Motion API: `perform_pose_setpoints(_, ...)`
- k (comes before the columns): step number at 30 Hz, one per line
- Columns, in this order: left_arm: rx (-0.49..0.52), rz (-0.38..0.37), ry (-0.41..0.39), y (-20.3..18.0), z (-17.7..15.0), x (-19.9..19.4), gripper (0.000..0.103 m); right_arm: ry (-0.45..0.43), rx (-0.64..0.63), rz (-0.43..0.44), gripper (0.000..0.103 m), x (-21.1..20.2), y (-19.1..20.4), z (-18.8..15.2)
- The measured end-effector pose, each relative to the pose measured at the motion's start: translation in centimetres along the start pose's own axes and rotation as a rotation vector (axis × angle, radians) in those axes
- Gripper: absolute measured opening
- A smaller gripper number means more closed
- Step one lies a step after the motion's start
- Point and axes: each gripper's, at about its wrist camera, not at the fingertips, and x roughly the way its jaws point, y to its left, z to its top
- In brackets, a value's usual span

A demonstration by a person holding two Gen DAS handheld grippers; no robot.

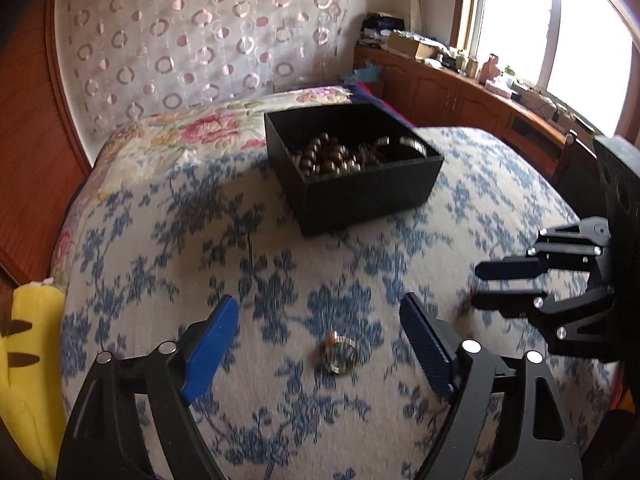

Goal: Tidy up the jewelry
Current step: 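Grasp the gold ring from the bedcover with the left tool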

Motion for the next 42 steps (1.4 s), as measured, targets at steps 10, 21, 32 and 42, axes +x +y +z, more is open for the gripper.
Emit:
perform_pose_setpoints(10, -0.010, 0.012, 0.045, -0.1, -1.7, 0.7, 0.081, 0.025, -0.044, -0.026, 0.009, 0.6, 0.6, -0.2)
perform_pose_setpoints(21, -0.001, 0.025, 0.032, -0.7, -1.9, 0.7, 0.075, -0.013, -0.025, -0.024, 0.008, -0.2, 0.0, -0.2)
perform_pose_setpoints(32, 0.006, -0.002, 0.041, -1.3, -2.1, 0.9, 0.032, -0.058, 0.006, -0.032, 0.008, -1.2, -1.0, 0.4)
perform_pose_setpoints(42, -0.007, -0.010, 0.032, -0.9, -2.1, 0.9, 0.019, -0.059, 0.003, -0.029, 0.008, -1.2, -1.0, 0.5)
